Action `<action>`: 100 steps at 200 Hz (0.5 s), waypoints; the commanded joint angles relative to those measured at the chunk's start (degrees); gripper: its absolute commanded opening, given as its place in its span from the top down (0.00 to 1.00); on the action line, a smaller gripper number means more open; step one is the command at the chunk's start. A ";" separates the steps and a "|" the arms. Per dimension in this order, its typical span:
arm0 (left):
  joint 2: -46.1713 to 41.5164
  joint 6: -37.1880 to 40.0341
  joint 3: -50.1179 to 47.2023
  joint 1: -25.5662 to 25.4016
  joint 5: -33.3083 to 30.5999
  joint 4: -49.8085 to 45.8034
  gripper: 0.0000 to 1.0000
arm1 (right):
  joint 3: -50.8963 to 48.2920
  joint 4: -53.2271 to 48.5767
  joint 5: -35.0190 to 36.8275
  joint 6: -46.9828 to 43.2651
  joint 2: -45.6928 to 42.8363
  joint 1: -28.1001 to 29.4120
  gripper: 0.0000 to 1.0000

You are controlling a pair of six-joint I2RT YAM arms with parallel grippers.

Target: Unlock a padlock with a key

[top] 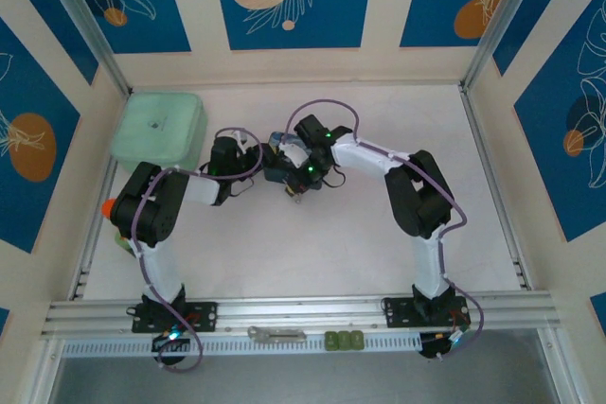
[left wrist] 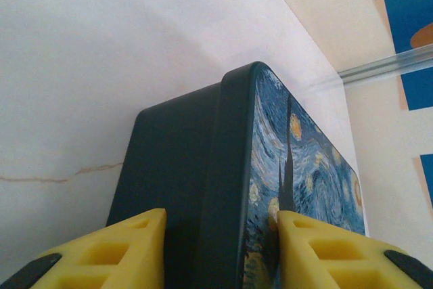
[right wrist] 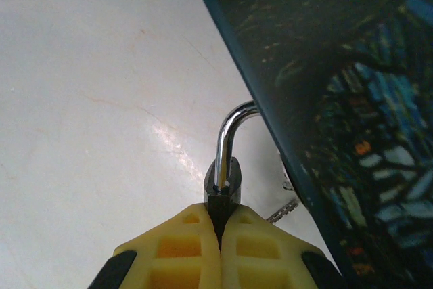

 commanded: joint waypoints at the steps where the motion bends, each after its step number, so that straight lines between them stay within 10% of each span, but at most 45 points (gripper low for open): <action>1: -0.10 0.92 -1.02 -1.43 0.94 -4.05 0.58 | 2.15 5.08 1.67 -2.32 0.28 0.79 1.00; 42: -0.54 0.10 -1.92 -1.68 0.35 -3.02 0.59 | -2.87 12.04 4.32 -3.77 -3.70 0.53 1.00; 100: -2.29 0.14 -3.01 -1.74 -0.79 -3.28 0.59 | -0.76 9.68 -21.94 11.84 -0.65 -5.35 1.00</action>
